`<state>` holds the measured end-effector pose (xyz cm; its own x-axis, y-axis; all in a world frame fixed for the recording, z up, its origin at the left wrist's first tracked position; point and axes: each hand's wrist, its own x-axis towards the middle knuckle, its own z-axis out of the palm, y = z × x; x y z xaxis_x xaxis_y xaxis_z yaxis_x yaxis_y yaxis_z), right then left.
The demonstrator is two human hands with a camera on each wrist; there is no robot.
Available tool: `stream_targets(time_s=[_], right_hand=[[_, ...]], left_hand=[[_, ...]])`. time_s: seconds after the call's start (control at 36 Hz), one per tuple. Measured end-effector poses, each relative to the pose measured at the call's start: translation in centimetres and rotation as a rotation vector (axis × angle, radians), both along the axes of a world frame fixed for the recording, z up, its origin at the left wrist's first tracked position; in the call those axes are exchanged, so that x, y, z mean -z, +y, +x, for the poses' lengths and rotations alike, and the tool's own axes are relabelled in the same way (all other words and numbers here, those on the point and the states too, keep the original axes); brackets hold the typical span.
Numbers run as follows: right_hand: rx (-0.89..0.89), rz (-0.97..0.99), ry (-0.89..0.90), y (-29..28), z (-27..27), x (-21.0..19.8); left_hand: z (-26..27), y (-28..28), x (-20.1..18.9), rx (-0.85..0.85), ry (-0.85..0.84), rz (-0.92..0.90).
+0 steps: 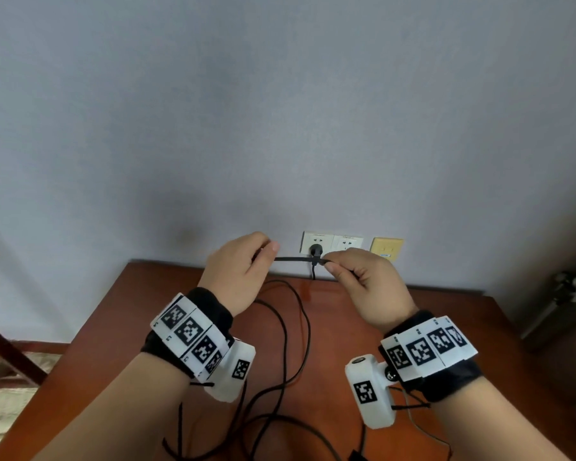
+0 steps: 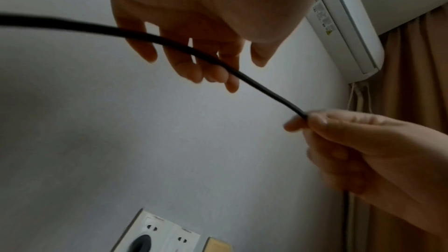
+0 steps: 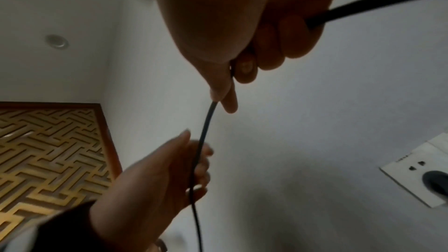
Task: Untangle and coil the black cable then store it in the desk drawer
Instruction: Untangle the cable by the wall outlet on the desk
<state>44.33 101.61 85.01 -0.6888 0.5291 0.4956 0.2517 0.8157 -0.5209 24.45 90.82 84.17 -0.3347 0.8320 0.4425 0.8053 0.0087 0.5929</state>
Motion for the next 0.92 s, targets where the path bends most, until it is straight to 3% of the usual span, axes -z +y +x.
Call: stream_targets(time_s=[0.22,0.39,0.92], right_hand=[[-0.069,0.066,-0.04,-1.7,-1.8,-0.1],[-0.061,-0.028,-0.095,-1.0,-0.9,-0.1],[0.101,-0.219,-0.089,1.8,2.7,1.3]], left_hand=[[5.0,0.7,-0.6,0.179,-0.093,-0.016],[3.2,0.1,-0.1,0.179,0.025,0.033],[-3.5,-1.4,0.6,0.026,0.033,-0.002]])
